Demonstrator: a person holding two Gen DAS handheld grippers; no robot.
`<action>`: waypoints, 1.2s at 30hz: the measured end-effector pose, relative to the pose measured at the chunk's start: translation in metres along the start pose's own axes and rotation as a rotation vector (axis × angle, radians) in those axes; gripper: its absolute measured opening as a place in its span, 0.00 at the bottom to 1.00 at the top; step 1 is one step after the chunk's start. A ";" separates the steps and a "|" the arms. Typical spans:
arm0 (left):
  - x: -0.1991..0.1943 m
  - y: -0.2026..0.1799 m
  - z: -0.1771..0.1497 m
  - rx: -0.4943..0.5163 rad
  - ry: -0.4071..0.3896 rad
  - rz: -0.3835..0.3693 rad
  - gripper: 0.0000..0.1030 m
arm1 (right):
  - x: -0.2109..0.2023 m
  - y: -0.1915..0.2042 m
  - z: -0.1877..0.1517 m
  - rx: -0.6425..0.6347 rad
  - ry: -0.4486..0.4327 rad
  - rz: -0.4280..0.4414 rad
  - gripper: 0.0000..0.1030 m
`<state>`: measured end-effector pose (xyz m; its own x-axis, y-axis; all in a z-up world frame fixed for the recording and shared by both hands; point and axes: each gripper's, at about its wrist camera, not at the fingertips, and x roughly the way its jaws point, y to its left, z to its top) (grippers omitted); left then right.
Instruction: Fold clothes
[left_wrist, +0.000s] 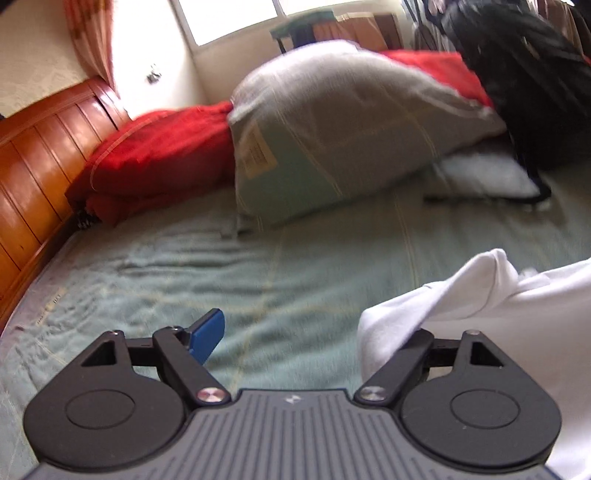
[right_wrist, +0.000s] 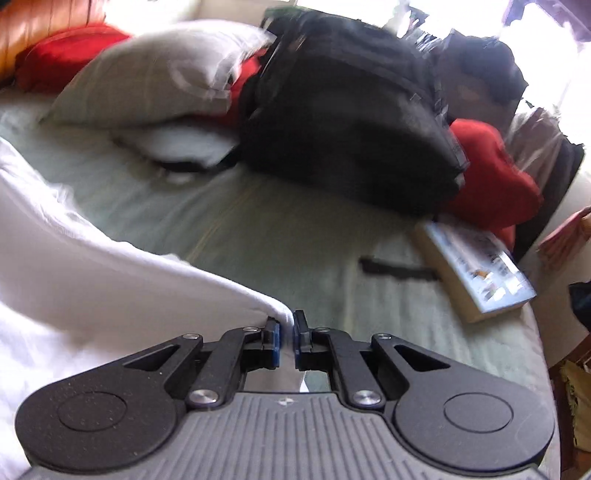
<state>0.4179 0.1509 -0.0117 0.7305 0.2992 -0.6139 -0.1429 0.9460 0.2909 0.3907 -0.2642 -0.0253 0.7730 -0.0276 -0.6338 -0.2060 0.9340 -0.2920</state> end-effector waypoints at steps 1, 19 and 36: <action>0.002 -0.001 -0.001 -0.006 0.013 0.002 0.81 | -0.002 0.001 0.002 0.000 -0.019 -0.016 0.09; -0.045 -0.012 -0.055 0.086 0.125 -0.207 0.87 | -0.069 0.004 -0.037 0.026 0.029 0.133 0.60; -0.148 -0.014 -0.137 -0.046 0.117 -0.358 0.93 | -0.150 0.057 -0.092 0.099 -0.001 0.331 0.80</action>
<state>0.2199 0.1104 -0.0252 0.6590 -0.0421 -0.7509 0.0764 0.9970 0.0111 0.2073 -0.2402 -0.0127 0.6746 0.2829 -0.6819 -0.3867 0.9222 0.0001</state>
